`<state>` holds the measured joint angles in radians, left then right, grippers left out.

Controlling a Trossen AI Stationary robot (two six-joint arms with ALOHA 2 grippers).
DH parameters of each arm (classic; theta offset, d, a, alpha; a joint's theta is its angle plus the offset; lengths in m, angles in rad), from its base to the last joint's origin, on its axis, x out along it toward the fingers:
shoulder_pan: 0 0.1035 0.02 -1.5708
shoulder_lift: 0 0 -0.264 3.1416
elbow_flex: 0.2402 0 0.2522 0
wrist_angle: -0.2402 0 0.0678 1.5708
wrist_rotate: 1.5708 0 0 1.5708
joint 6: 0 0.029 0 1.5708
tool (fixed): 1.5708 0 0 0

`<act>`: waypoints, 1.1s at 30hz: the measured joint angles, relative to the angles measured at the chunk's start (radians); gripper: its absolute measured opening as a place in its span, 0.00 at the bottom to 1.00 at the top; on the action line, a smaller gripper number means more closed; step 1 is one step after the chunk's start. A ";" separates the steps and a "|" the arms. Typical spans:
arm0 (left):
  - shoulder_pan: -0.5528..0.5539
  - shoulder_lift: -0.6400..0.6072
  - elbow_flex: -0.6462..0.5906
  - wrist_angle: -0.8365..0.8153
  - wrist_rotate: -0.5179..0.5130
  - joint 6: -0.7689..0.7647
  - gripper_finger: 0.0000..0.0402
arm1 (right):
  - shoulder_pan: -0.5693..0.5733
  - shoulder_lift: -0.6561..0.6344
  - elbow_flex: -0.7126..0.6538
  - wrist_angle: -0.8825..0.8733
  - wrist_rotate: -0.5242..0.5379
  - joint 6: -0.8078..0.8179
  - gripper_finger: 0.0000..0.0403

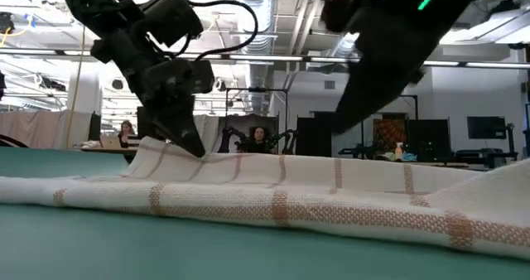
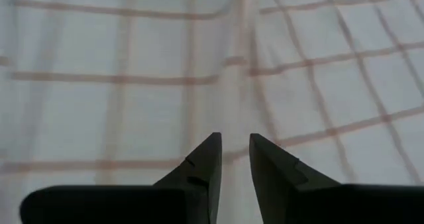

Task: Roll towel into tight, uniform cylinder
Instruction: Roll the white patterned towel

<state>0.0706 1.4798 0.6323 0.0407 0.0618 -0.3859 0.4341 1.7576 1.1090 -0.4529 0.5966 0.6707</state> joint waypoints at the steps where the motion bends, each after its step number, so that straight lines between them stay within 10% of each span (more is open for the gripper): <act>1: -0.006 -0.006 0.000 -0.010 0.002 -0.002 0.00 | -0.031 0.000 -0.015 0.021 -0.019 -0.029 0.25; 19: -0.305 -0.035 0.000 0.089 -0.057 -0.208 0.00 | -0.685 -0.012 0.073 0.104 -0.390 -0.636 0.22; 33: -0.420 -0.003 0.000 0.027 -0.157 -0.324 0.00 | -0.962 -0.001 0.025 0.135 -0.492 -0.647 0.22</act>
<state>-0.3492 1.4764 0.6324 0.0678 -0.0948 -0.7096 -0.5283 1.7569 1.1343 -0.3175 0.1042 0.0233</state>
